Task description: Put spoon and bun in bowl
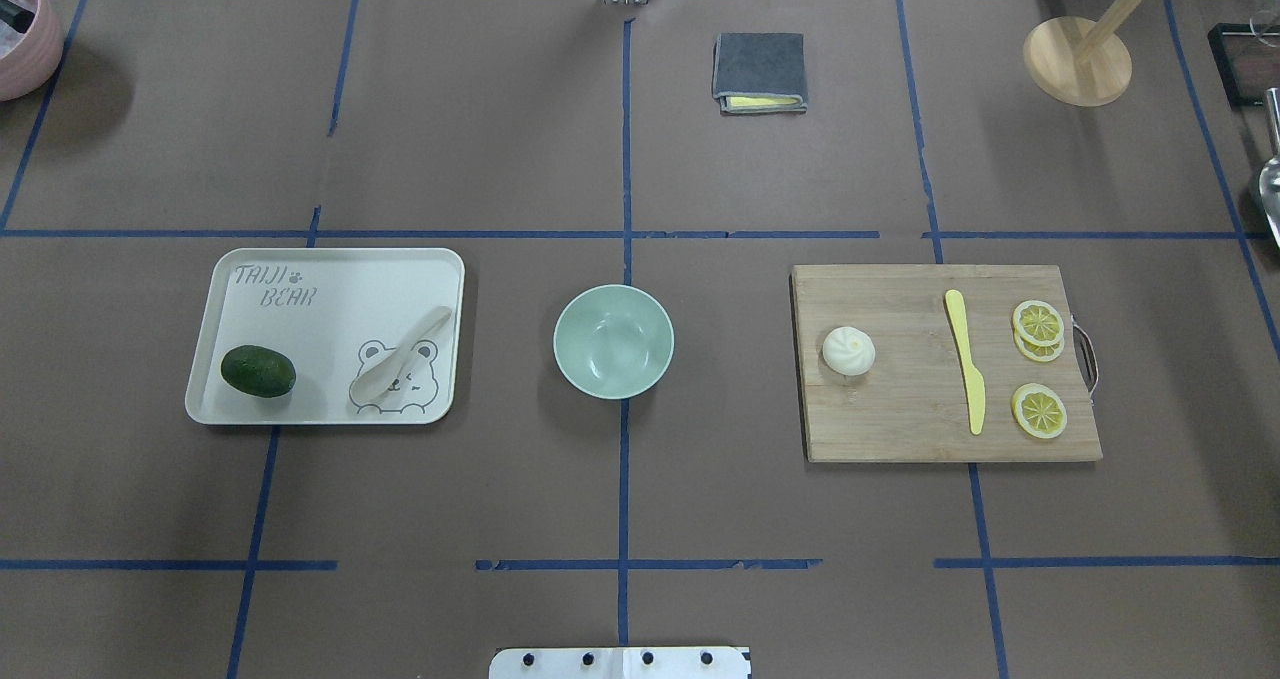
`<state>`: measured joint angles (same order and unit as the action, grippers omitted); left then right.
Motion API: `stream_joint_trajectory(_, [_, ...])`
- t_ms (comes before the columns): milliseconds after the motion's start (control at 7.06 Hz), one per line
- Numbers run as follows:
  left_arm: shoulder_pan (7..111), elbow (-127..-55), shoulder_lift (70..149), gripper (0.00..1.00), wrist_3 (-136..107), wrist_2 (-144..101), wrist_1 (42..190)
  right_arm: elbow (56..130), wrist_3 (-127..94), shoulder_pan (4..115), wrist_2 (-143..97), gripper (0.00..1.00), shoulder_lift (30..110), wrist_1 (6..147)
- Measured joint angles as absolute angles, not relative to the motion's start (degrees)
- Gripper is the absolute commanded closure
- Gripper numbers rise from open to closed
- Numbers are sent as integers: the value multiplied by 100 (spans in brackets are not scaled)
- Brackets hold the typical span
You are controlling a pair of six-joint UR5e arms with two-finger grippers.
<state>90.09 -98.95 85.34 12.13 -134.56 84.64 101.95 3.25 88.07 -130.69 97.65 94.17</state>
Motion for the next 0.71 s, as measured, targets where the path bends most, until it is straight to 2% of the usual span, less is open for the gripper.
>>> stream_joint_trajectory(709, [8991, -10008, 8510, 0, 1278, -13475, 8534, 10189, 325, 8794, -13080, 0, 9777, 9422])
